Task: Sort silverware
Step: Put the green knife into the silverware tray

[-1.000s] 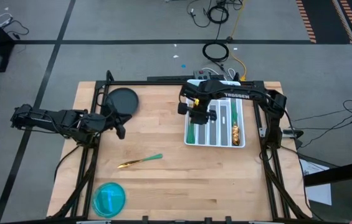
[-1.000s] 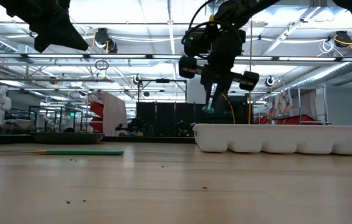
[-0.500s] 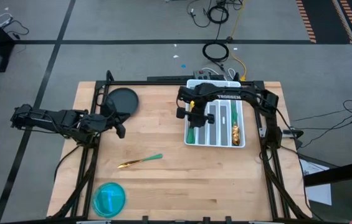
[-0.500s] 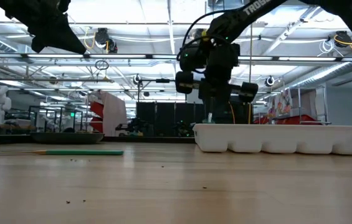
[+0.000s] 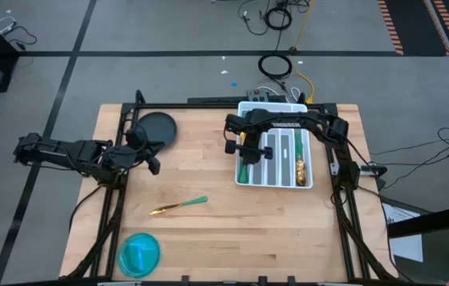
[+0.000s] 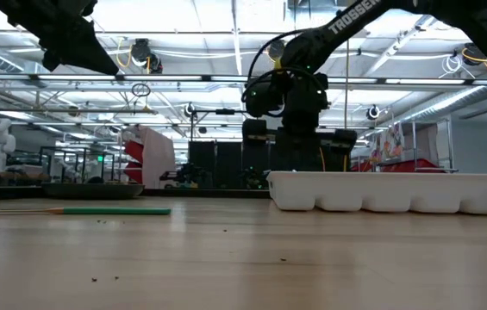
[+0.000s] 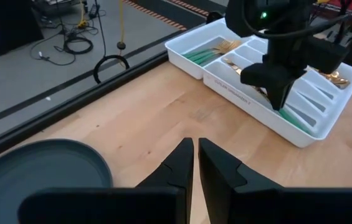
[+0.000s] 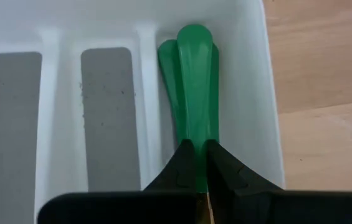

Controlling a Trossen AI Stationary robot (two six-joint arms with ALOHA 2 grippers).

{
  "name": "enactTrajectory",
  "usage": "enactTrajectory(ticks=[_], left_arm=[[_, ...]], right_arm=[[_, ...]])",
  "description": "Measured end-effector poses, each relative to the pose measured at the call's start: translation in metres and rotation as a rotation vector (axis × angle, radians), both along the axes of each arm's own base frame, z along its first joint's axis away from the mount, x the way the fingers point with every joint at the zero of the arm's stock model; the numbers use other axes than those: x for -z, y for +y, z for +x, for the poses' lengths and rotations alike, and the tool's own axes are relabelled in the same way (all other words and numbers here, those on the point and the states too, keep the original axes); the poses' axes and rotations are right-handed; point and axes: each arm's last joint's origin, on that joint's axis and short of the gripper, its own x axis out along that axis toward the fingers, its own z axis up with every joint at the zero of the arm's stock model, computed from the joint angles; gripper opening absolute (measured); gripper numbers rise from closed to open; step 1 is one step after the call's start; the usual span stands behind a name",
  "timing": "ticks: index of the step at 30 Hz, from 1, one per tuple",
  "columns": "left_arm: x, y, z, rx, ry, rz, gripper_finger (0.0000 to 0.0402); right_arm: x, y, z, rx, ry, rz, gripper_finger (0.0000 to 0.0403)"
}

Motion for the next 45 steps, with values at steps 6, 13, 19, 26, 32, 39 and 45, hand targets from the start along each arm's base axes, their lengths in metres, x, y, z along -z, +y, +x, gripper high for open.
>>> enactTrajectory(ticks=[6, 13, 19, 26, 32, 39, 45], left_arm=[[0.0, 0.0, 0.0, 0.005, 0.009, 0.014, 0.0032], [0.0, 0.0, 0.0, -0.001, 0.009, 0.021, 0.0032], [0.0, 0.0, 0.0, -0.001, 0.011, 0.027, 0.0032], [0.0, 0.0, 0.0, -0.002, 0.012, 0.027, 0.0032], [0.0, 0.0, 0.0, -0.004, 0.011, 0.028, 0.0032], [0.0, 0.0, 0.0, -0.004, 0.011, 0.028, 0.0032], [0.0, 0.0, 0.0, -0.005, 0.01, 0.027, 0.0032]], right_arm=[[0.011, 0.0, 0.002, -0.01, 0.022, 0.009, 0.0], [0.019, 0.003, 0.005, -0.015, 0.037, 0.004, 0.0], [0.019, 0.003, 0.007, 0.033, 0.044, 0.011, 0.0], [0.019, 0.002, 0.011, 0.172, 0.068, 0.019, 0.0004], [0.018, 0.0, 0.015, 0.266, 0.062, -0.029, 0.0037], [0.012, 0.004, 0.014, 0.332, 0.09, -0.105, 0.0095], [-0.01, 0.009, 0.011, 0.347, 0.059, -0.162, 0.011]])
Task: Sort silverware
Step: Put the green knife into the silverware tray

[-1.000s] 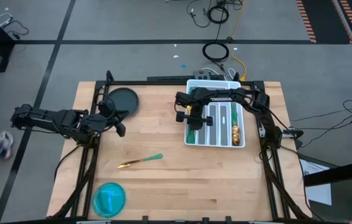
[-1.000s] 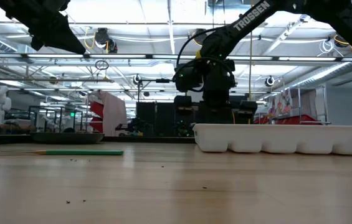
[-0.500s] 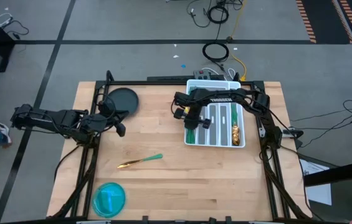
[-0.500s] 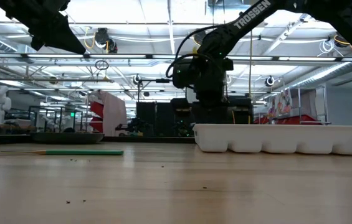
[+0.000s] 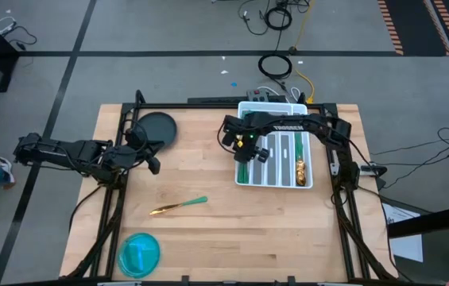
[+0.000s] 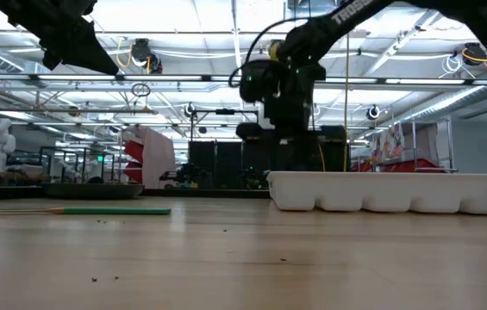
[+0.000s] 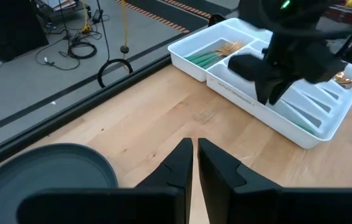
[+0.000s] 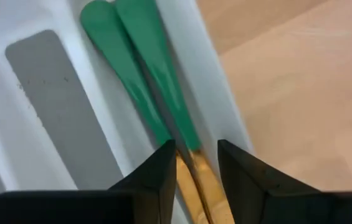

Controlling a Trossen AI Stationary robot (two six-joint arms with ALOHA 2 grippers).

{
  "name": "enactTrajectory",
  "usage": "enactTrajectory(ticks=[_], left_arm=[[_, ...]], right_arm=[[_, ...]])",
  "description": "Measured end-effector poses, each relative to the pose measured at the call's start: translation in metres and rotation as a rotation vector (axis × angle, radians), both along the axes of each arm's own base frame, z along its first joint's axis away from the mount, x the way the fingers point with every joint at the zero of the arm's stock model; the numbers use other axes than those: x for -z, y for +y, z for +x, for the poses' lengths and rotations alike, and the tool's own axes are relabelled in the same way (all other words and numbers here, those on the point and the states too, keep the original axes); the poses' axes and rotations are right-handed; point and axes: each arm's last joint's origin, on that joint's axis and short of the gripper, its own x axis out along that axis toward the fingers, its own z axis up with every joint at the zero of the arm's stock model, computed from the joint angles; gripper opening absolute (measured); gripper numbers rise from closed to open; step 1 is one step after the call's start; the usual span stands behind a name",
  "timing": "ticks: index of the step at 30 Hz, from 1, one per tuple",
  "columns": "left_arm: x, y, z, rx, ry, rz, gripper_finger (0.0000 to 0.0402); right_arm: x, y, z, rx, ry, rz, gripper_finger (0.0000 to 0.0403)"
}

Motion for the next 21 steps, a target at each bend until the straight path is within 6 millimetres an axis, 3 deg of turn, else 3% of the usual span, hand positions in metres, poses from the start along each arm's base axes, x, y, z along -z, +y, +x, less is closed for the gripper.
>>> enactTrajectory(ticks=[7, 14, 17, 21], left_arm=[[0.0, -0.001, 0.0, 0.029, 0.0, -0.028, 0.0032], [0.001, -0.005, 0.002, 0.135, 0.004, -0.123, 0.0032], [0.002, -0.007, 0.003, 0.156, -0.028, -0.231, 0.0032], [0.002, -0.009, 0.003, 0.168, -0.056, -0.338, 0.0032]], right_arm=[[-0.056, 0.005, -0.013, 0.136, -0.123, -0.025, 0.0106], [-0.121, 0.016, -0.035, 0.54, -0.293, 0.106, 0.0105], [-0.146, 0.027, -0.027, 0.764, -0.465, 0.272, 0.0105], [-0.16, 0.057, -0.002, 0.923, -0.603, 0.551, 0.0105]])
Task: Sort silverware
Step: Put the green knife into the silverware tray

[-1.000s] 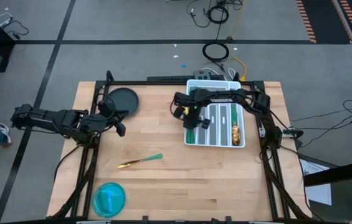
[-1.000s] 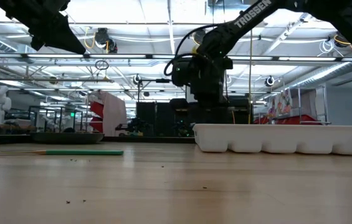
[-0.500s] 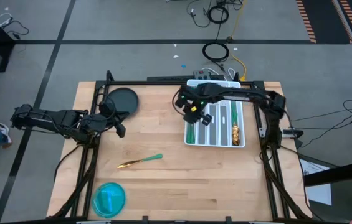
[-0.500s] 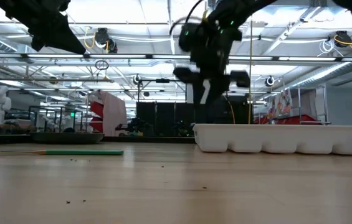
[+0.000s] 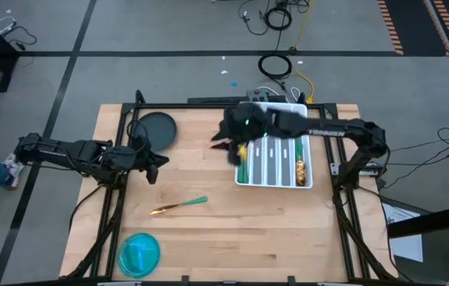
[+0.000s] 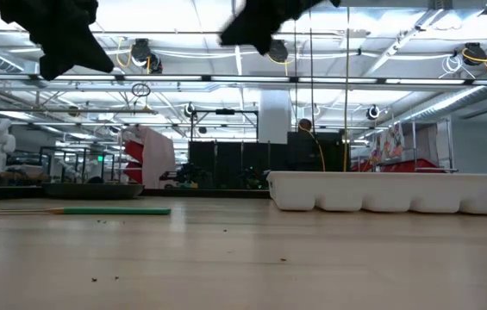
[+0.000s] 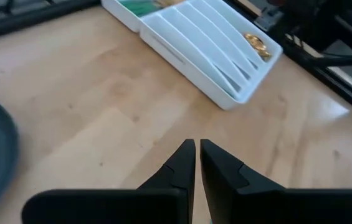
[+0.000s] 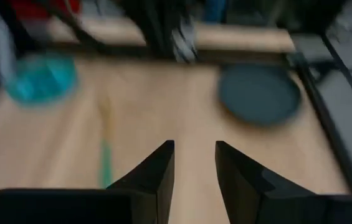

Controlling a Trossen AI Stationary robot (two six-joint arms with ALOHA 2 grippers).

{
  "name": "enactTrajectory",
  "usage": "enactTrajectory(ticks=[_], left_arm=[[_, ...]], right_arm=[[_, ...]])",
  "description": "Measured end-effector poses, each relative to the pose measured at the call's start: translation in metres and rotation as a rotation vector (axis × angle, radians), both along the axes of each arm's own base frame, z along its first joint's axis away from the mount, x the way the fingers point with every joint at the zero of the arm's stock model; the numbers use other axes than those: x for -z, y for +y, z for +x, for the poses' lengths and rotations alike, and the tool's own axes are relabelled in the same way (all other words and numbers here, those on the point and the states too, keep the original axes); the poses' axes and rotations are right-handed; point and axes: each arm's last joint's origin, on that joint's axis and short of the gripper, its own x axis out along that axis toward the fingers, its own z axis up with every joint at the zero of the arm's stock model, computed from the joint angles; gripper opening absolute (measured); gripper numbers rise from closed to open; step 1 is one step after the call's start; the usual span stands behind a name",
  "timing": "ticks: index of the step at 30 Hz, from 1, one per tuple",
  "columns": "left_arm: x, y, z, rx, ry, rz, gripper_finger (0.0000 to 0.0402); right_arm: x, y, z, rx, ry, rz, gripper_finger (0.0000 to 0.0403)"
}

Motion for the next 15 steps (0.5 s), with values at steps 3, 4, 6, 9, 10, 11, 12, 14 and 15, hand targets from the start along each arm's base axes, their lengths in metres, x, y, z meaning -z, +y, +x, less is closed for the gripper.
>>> enactTrajectory(ticks=[3, 4, 6, 9, 10, 11, 12, 14, 15], left_arm=[[0.0, -0.001, 0.0, 0.01, -0.004, -0.028, 0.0032], [0.0, -0.002, 0.0, 0.012, -0.004, -0.028, 0.0032], [0.0, -0.002, 0.0, 0.019, -0.004, -0.027, 0.0032], [0.0, -0.003, -0.001, 0.034, 0.002, -0.009, 0.0032], [0.0, -0.003, -0.001, 0.037, 0.002, -0.005, 0.0032], [0.0, -0.003, -0.001, 0.038, 0.004, -0.001, 0.0032], [0.0, -0.002, -0.002, 0.035, 0.004, 0.003, 0.0032], [0.0, -0.002, -0.003, 0.023, 0.006, 0.013, 0.0032], [-0.001, -0.001, -0.004, 0.019, 0.003, 0.016, 0.0032]], right_arm=[[0.011, 0.032, 0.026, -0.054, -0.086, 0.036, 0.0105], [0.019, 0.042, 0.034, -0.073, -0.089, 0.031, 0.0105], [0.037, 0.06, 0.048, -0.116, -0.077, 0.026, 0.0106], [0.061, 0.076, 0.065, -0.131, -0.082, 0.053, 0.0116], [0.069, 0.08, 0.07, -0.132, -0.081, 0.062, 0.0122], [0.077, 0.083, 0.075, -0.137, -0.086, 0.068, 0.0128], [0.085, 0.087, 0.079, -0.143, -0.085, 0.069, 0.0136], [0.103, 0.094, 0.087, -0.157, -0.073, 0.071, 0.0151], [0.111, 0.097, 0.091, -0.163, -0.068, 0.072, 0.0159]])
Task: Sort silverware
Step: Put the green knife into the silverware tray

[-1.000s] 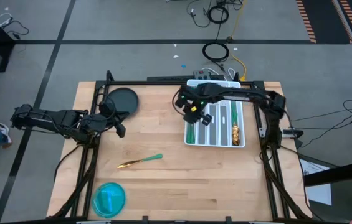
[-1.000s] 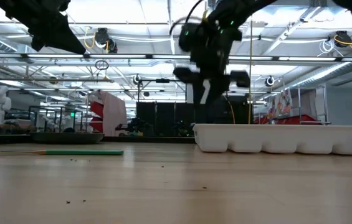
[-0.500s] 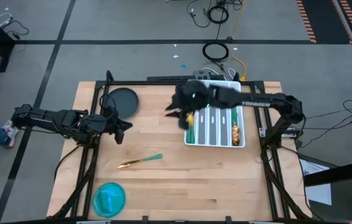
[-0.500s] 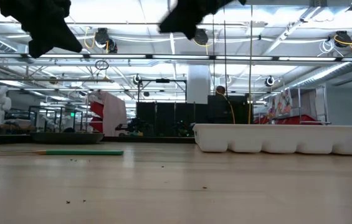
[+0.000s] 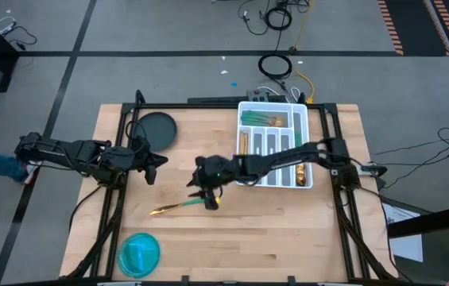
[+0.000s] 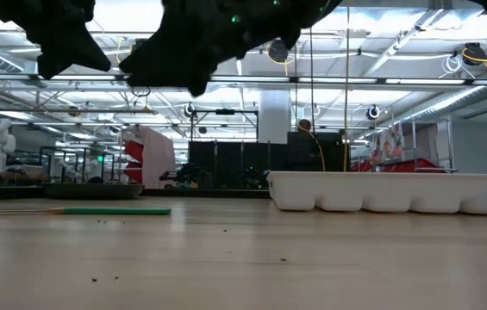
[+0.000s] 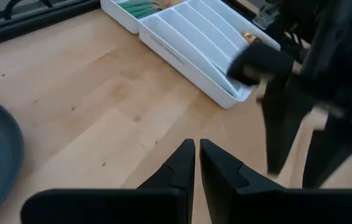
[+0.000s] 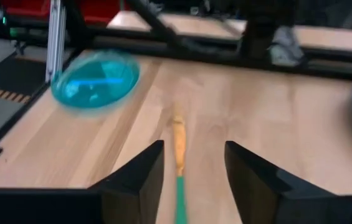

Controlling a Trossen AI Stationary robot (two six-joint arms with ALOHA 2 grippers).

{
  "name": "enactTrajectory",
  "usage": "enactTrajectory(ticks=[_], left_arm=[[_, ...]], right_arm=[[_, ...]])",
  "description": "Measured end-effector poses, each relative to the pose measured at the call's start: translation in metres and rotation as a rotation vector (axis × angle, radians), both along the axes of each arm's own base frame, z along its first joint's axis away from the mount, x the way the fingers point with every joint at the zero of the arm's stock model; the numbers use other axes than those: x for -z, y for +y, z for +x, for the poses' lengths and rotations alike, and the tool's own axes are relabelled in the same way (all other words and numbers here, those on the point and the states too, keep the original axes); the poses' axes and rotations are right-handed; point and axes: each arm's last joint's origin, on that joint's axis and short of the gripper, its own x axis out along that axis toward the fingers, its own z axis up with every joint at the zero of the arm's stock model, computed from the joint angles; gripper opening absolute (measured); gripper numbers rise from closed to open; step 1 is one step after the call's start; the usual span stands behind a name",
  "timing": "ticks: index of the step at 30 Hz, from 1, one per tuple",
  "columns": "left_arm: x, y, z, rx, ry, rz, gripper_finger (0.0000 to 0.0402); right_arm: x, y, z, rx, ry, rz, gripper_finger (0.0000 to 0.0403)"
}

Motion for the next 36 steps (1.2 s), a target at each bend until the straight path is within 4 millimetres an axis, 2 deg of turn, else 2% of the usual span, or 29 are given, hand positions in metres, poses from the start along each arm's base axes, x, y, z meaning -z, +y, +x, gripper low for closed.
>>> enactTrajectory(ticks=[6, 11, 18, 25, 32, 36], left_arm=[[0.002, 0.0, -0.002, -0.003, 0.021, 0.003, 0.0032], [0.002, 0.001, -0.002, -0.003, 0.026, 0.003, 0.0032], [0.007, 0.001, -0.006, -0.006, 0.091, 0.012, 0.0032], [0.008, 0.001, -0.007, -0.004, 0.11, 0.017, 0.0032], [0.009, 0.002, -0.008, -0.003, 0.121, 0.022, 0.0032], [0.009, 0.002, -0.008, -0.003, 0.121, 0.023, 0.0032]], right_arm=[[0.031, 0.014, 0.02, -0.035, 0.042, -0.009, 0.0196], [0.041, 0.02, 0.046, -0.054, 0.066, -0.028, 0.0195], [0.075, 0.023, 0.066, -0.1, 0.204, -0.058, 0.0188], [0.102, 0.022, 0.069, -0.104, 0.267, -0.058, 0.0187], [0.118, 0.019, 0.071, -0.077, 0.289, -0.04, 0.0187], [0.13, 0.016, 0.071, -0.06, 0.334, 0.001, 0.017]])
